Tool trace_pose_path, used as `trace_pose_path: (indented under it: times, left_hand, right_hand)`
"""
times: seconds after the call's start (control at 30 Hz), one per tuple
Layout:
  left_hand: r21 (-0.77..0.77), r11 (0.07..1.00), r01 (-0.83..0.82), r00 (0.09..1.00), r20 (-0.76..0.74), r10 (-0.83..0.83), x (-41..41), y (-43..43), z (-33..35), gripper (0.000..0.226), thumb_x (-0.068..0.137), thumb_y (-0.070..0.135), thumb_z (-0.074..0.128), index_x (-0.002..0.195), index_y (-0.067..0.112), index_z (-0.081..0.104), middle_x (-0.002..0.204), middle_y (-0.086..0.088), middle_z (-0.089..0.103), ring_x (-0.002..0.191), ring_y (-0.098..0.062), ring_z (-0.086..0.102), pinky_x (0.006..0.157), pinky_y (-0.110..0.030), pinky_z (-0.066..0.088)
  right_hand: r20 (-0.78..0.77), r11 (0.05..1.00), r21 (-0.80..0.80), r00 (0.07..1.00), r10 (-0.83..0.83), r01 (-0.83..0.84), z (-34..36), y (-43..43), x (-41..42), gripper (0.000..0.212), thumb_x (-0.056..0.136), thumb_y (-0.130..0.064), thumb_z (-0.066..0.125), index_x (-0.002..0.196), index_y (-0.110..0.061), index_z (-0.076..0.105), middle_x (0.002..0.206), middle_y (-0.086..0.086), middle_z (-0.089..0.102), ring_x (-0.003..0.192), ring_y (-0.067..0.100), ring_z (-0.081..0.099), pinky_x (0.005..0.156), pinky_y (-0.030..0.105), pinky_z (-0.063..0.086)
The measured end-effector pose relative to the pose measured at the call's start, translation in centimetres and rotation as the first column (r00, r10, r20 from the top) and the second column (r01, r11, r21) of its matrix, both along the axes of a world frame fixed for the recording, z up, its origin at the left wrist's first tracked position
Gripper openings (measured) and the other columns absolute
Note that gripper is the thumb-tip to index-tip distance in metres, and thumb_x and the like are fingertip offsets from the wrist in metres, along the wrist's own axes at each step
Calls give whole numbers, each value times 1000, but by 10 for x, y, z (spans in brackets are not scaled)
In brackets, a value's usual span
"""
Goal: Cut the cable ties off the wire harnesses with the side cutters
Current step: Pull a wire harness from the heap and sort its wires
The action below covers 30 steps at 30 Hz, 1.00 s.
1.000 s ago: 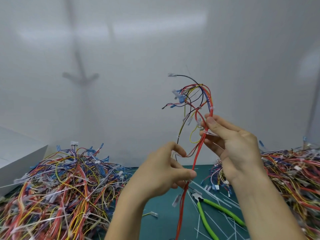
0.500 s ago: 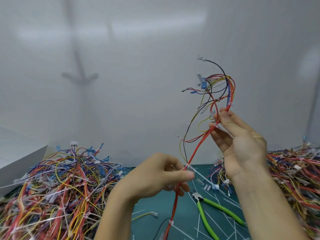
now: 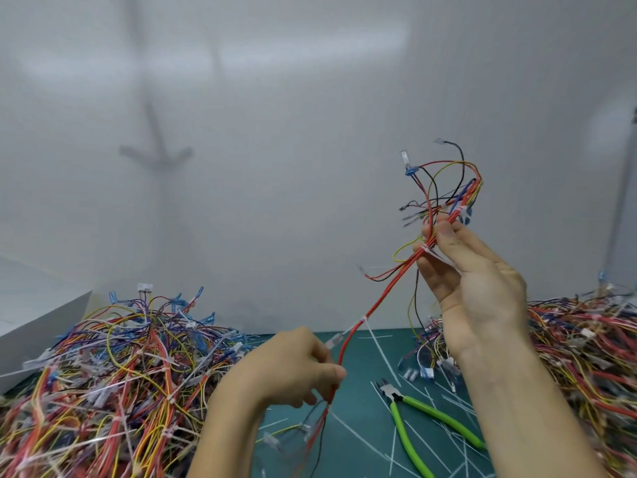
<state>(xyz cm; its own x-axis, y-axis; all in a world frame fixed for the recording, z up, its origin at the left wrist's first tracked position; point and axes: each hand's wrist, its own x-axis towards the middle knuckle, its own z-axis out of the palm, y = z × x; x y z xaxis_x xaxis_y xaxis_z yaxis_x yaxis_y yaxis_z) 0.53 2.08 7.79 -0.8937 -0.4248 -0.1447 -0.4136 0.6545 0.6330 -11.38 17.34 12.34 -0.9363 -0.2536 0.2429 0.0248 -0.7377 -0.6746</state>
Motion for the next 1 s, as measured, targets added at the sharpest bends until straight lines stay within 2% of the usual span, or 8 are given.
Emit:
trace_pose_path:
  times: [0.1,0.2,0.3,0.4,0.47,0.77,0.93,1.0]
  left_hand:
    - [38,997,-73,996,-51,75,-1,-2,-1,32,97,31,51,85,10,71,82,-1,77,68,-15,67,67,-26,57]
    - [165,970,-180,953,-216,214,-2,-4,2,31,101,23,45,89,5,66,79,-8,76,65,-21,70,60,-27,56]
    - [346,914,-211,853,-391,345,2,-7,9,29,104,19,44,89,5,64,76,-11,76,62,-24,70,57,-28,59]
    - [499,853,-152,735,-520,435,8,-7,16,25,103,13,46,88,2,62,75,-14,75,60,-26,71,55,-28,60]
    - [547,831,-96,677,-577,458,12,-6,21,24,103,12,46,90,-1,61,77,-16,75,63,-29,73,54,-27,60]
    - [645,757,102,536,-677,504,17,2,31,17,102,12,47,94,2,58,88,-18,76,78,-35,75,60,-27,60]
    - [673,719,177,512,-686,516,18,1,33,18,102,9,44,92,2,57,88,-19,75,79,-35,75,62,-28,61]
    - [649,744,158,531,-691,490,18,-1,30,19,103,9,44,91,2,57,88,-20,75,80,-35,75,61,-28,61]
  right_hand:
    - [-11,1000,1,1000,22,-22,1,1,0,10,80,-14,76,91,-15,75,82,-2,78,69,13,72,58,20,56]
    - [-20,999,13,998,52,-52,1,2,0,10,80,-15,76,90,-14,76,83,0,78,69,12,73,58,20,56]
    - [-17,996,24,996,89,-89,0,1,0,9,82,-14,74,90,-14,76,86,1,78,72,13,73,59,21,57]
    - [-6,992,20,993,121,-121,-1,-1,0,8,85,-11,71,91,-13,76,84,1,78,71,11,73,58,21,57]
    - [-6,991,23,991,136,-135,-1,-3,1,8,86,-11,70,92,-13,75,83,0,78,70,11,73,57,20,57]
    - [-35,985,20,985,172,-171,-2,-4,3,11,86,-9,68,95,-10,74,86,1,78,69,11,73,58,20,57]
    - [-46,981,30,980,191,-190,-2,-6,4,13,85,-9,69,96,-9,75,89,3,78,70,13,74,58,21,57]
    - [-67,980,44,978,196,-193,-1,-6,4,13,85,-10,68,96,-10,75,89,3,78,71,12,74,58,21,57]
